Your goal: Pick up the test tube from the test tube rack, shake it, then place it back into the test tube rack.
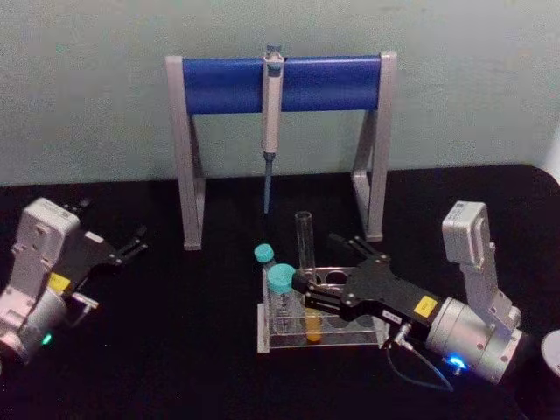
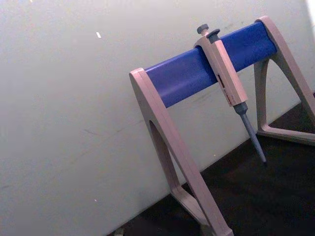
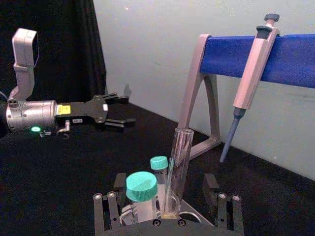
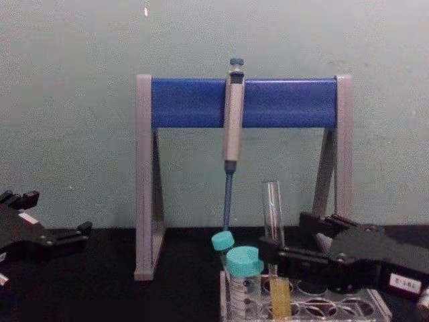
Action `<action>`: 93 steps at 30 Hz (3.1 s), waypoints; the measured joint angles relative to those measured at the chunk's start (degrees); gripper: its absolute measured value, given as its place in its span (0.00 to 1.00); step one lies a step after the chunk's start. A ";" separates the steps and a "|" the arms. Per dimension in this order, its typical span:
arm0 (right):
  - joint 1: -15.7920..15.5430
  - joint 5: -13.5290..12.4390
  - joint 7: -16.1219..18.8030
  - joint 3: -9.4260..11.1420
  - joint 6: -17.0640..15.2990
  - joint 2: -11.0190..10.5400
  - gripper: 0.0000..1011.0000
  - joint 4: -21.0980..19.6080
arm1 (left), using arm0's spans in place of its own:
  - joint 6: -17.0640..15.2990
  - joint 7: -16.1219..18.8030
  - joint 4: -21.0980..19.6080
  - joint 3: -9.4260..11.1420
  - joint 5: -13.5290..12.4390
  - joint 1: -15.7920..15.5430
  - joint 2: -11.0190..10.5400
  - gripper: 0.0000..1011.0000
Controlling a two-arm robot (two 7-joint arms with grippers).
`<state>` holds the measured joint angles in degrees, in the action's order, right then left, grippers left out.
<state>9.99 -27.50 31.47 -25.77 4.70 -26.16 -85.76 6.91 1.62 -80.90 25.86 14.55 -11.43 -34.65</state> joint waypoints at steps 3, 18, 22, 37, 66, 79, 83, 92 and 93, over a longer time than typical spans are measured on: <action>0.00 0.00 0.00 0.00 0.00 0.00 0.99 0.00 | 0.00 0.00 0.00 0.00 0.00 0.00 0.00 0.99; -1.24 -1.24 -0.50 3.75 3.77 -0.80 0.99 -6.11 | 0.00 0.00 0.00 0.00 0.00 0.00 0.00 0.99; -1.92 -1.30 -1.51 5.38 4.74 -1.17 0.99 -8.38 | 0.00 0.00 0.00 0.00 0.00 0.00 0.00 0.99; -6.03 5.32 -13.04 12.20 7.63 1.17 0.99 -10.37 | 0.00 0.00 0.00 0.00 0.00 0.00 0.00 0.99; -12.76 16.31 -25.64 15.47 0.07 9.07 0.99 -2.46 | 0.00 0.00 0.00 0.00 0.00 0.00 0.00 0.99; -12.50 17.77 -23.90 16.07 -0.80 10.62 0.99 0.37 | 0.00 0.00 0.00 0.00 0.00 0.00 0.00 0.99; -12.27 18.24 -23.53 16.22 -1.13 10.89 0.99 1.00 | 0.00 0.00 0.00 0.00 0.00 0.00 0.00 0.99; -12.29 18.19 -23.56 16.15 -1.07 10.78 0.99 0.78 | 0.00 0.00 0.00 0.00 0.00 0.00 0.00 0.99; -12.29 18.19 -23.56 16.14 -1.06 10.77 0.99 0.77 | 0.00 0.00 0.00 0.00 0.00 0.00 0.00 0.99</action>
<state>-2.29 -9.31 7.91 -9.63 3.65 -15.39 -85.00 6.90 1.62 -80.90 25.86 14.55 -11.43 -34.64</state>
